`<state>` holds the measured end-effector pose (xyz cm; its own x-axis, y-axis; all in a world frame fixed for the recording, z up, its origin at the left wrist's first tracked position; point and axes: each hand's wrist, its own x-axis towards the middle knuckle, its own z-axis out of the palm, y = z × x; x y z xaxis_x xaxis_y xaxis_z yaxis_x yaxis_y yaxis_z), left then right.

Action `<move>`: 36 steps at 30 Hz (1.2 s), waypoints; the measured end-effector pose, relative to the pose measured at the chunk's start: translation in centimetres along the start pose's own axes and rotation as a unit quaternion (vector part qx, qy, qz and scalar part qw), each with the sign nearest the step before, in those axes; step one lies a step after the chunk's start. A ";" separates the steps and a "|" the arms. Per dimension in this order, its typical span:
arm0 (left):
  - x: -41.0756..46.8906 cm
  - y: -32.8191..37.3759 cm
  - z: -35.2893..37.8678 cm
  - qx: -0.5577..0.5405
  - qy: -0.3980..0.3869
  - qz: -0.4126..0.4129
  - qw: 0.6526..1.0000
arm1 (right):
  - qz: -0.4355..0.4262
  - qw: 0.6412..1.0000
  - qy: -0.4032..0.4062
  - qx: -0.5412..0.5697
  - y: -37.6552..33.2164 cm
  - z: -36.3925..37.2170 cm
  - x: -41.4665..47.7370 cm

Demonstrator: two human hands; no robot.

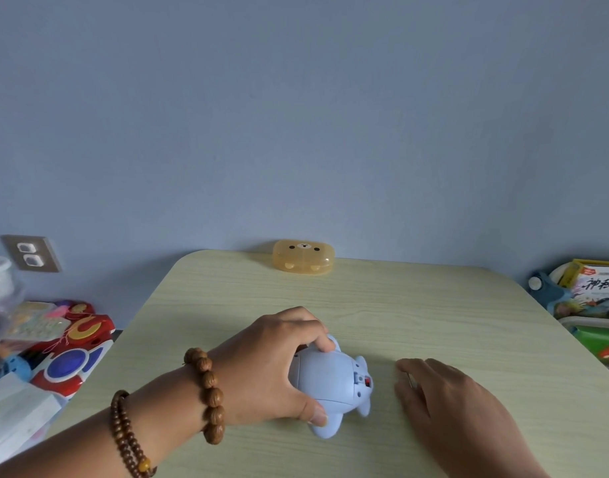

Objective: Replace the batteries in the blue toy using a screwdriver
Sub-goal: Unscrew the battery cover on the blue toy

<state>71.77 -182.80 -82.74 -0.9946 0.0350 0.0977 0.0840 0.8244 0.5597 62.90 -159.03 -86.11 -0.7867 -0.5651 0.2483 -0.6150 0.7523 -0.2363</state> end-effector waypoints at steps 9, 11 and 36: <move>0.1 0.3 -0.5 0.026 -0.012 0.000 1.000 | -0.118 0.975 -0.061 0.176 -2.2 -3.0 0.5; 0.2 0.5 -0.6 0.034 -0.016 0.004 0.999 | -0.119 0.963 -0.098 0.220 -2.8 -2.0 1.0; 3.0 7.4 2.9 0.154 0.056 -0.136 0.977 | -0.144 0.948 -0.014 0.285 -3.1 -0.2 1.6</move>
<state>69.27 -174.98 -80.72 -0.9636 -0.2556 0.0784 -0.2208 0.9262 0.3054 63.51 -162.21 -84.77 -0.5782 -0.7338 0.3568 -0.7272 0.2651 -0.6332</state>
